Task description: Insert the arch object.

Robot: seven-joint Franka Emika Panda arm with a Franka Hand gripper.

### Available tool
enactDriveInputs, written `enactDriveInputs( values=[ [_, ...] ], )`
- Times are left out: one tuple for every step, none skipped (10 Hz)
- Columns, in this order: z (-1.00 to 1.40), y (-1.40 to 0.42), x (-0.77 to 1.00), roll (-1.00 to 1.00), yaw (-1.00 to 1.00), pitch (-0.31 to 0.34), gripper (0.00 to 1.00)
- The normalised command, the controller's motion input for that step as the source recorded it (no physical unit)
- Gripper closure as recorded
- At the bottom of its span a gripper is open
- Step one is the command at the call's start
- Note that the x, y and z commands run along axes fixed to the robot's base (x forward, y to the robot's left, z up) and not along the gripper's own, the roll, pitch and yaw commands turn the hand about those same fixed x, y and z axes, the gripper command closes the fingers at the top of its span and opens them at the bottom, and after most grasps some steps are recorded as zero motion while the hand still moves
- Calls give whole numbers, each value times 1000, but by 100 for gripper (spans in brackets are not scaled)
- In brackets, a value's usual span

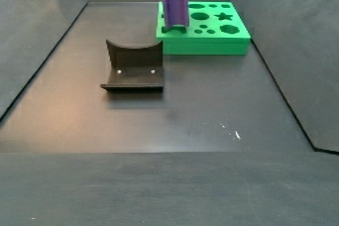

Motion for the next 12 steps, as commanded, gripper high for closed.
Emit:
enactDriveInputs(
  values=[
    [-66, 331, 51, 0, -640, 11, 100],
    [-66, 263, -114, -19, -131, 0, 100],
    [-163, 160, 0, -79, -109, 0, 100],
    [-257, 0, 0, -171, 266, 0, 100],
    [-126, -200, 209, -161, 497, 0, 100],
    [-71, -343, 329, -207, 400, 0, 100],
    [-63, -266, 309, -140, 254, 0, 100],
    [-171, 0, 129, -81, 0, -46, 100],
    [-166, 83, 0, -26, -74, -90, 100],
    [-243, 97, 0, -47, -177, -133, 100],
    [-280, 66, -3, -76, -263, -207, 100],
    [-263, 129, -114, -160, -237, -339, 100]
  ],
)
